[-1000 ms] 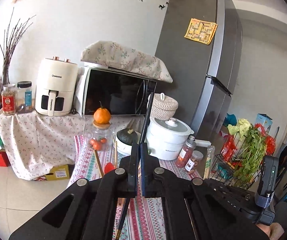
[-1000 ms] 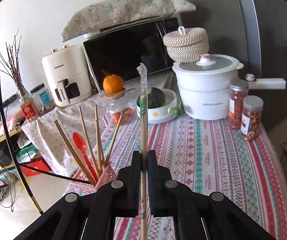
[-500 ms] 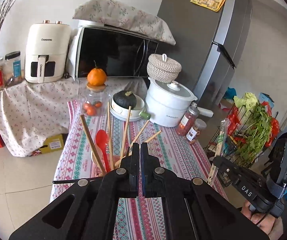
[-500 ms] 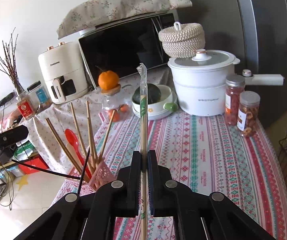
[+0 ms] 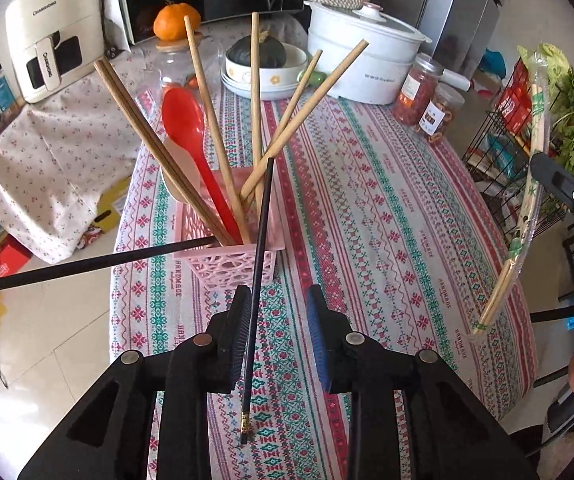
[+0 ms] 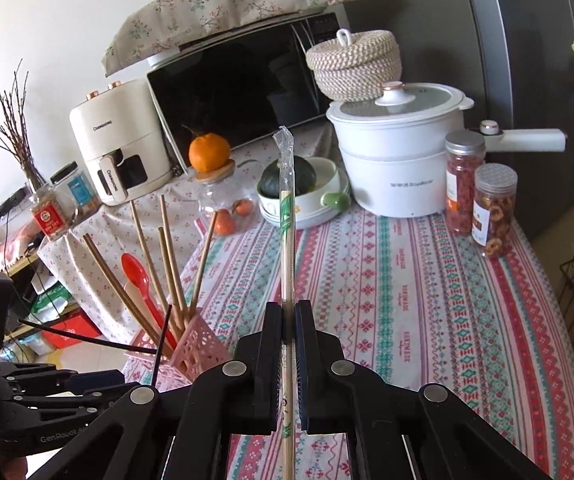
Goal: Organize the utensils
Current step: 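Carry the wrapped chopsticks over the pink basket with the right gripper while the left gripper carries the black chopstick, then lower the black chopstick into the basket with the left gripper while the right gripper lowers the wrapped chopsticks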
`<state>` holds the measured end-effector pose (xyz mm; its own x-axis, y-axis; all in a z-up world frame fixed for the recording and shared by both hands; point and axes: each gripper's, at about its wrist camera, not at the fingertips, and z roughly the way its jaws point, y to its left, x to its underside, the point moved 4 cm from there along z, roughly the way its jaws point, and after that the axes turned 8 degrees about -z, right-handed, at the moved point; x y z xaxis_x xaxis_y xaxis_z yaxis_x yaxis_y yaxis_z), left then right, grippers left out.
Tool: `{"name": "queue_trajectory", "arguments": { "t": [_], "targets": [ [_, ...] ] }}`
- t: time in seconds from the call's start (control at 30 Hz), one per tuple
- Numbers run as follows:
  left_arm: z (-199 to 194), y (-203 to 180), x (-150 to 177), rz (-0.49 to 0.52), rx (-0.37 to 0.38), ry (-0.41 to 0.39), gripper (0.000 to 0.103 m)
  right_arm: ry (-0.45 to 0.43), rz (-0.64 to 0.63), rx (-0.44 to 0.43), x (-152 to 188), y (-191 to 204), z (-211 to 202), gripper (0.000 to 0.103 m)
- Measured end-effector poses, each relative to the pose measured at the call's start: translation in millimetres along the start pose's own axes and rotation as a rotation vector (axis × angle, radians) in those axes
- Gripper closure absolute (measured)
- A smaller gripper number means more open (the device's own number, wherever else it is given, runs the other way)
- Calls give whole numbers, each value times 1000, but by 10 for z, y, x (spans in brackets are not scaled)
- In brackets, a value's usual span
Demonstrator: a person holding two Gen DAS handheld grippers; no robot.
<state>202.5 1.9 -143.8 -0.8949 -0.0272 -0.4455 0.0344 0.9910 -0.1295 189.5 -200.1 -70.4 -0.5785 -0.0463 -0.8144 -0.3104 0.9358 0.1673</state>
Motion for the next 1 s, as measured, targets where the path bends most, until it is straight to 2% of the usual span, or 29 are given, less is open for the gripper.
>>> {"name": "queue_trajectory", "arguments": {
  "t": [0.33, 0.43, 0.53, 0.7, 1.0],
  "targets": [
    [395, 76, -38, -7, -78, 50, 75, 13, 0, -4, 25, -16, 27, 98],
    [416, 68, -44, 7, -89, 48, 94, 17, -3, -2, 30, -13, 36, 98],
    [366, 47, -53, 14, -87, 31, 97, 14, -5, -2, 26, -3, 34, 98],
    [70, -7, -81, 26, -58, -51, 98, -1, -11, -9, -2, 26, -6, 98],
    [-725, -44, -205, 4, 4, -269, 98, -17, -15, -15, -35, 70, -48, 98]
  ]
}}
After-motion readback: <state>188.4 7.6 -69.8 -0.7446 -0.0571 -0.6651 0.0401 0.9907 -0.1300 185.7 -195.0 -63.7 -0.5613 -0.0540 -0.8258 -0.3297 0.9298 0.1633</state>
